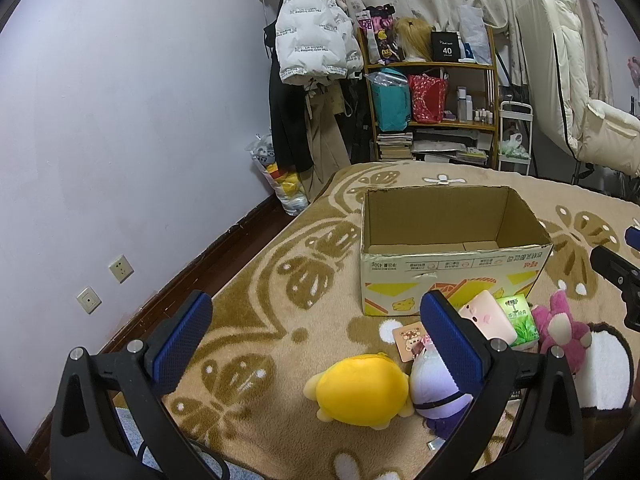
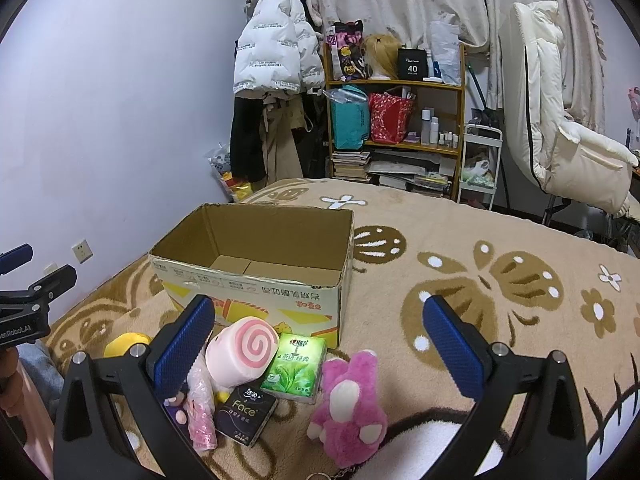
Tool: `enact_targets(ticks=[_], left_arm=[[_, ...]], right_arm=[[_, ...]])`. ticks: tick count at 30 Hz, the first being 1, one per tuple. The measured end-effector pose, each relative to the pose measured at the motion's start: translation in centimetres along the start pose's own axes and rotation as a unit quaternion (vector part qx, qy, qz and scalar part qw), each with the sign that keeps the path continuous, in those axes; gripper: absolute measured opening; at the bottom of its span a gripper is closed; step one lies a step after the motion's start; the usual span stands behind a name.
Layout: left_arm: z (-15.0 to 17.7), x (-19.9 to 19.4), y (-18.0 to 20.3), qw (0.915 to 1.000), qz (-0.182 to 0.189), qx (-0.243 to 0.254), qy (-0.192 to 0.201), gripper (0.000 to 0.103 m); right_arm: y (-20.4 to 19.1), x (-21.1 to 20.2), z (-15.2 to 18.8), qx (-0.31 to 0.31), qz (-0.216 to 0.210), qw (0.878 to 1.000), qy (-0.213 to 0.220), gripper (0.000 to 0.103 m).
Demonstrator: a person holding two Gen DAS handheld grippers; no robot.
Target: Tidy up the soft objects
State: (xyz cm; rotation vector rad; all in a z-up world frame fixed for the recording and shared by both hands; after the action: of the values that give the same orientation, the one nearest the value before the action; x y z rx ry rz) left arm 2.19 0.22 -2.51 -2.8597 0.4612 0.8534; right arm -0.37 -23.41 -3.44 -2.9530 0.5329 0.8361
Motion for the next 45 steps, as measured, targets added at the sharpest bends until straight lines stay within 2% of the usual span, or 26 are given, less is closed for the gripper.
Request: enact_targets(ticks=[15,23,27,30,35,40,45], left_arm=[[0.5,0.2,-0.1,1.0,-0.004,0.0,-0.003,0.103],[0.2,0.8,-0.8,0.9995,-0.009,-0.015,-0.025,0.103],[0.3,1.8,-1.3,0.9982,-0.008,-0.027,-0.052,0.103],[0.2,3.2,-1.5,0.9957,0.008,-0.039,-0.084,0.103],[0.5,5.3,-1.6,0.9898,0.016,-0.054,-0.131,0.103],[1.4,7.3,-1.8,0.9812,0.026,-0.069,-0.179,0.103],[2.4,9.2,-2.0,0.9703,0.041,-0.086,-0.223,0.103]], right_arm=[[0.0,0.1,0.0,0.001,-0.005,1.0,0.0,0.103],[-0.8,0.4,0.1,-0.007,-0.015,1.0,-0.019,0.103],[-1.1,0.8,0.3,-0.013,-0.008,0.999,-0.039,0.103],[-1.1,1.2,0.3,-0.014,-0.005,0.999,-0.052,0.103],[-0.6,3.1,0.6,-0.01,0.001,0.994,-0.105,0.103],[0.3,5.7,1.8,0.006,0.001,0.985,-0.171,0.103],[0.8,7.4,2.8,0.017,-0.005,0.979,-0.204,0.103]])
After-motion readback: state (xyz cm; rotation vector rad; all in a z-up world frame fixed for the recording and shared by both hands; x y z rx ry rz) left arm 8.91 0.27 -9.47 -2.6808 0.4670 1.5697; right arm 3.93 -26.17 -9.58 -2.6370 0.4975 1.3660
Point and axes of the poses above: each gripper's, at about its wrist camera, not at the fingertips, and x roughly the way its jaws point, y to its right, z to its underside, the point moved 2 cm from there along x, roughly the way its jaws point, and after that the axes turned 15 degrees about z, right-handed, at the moved point
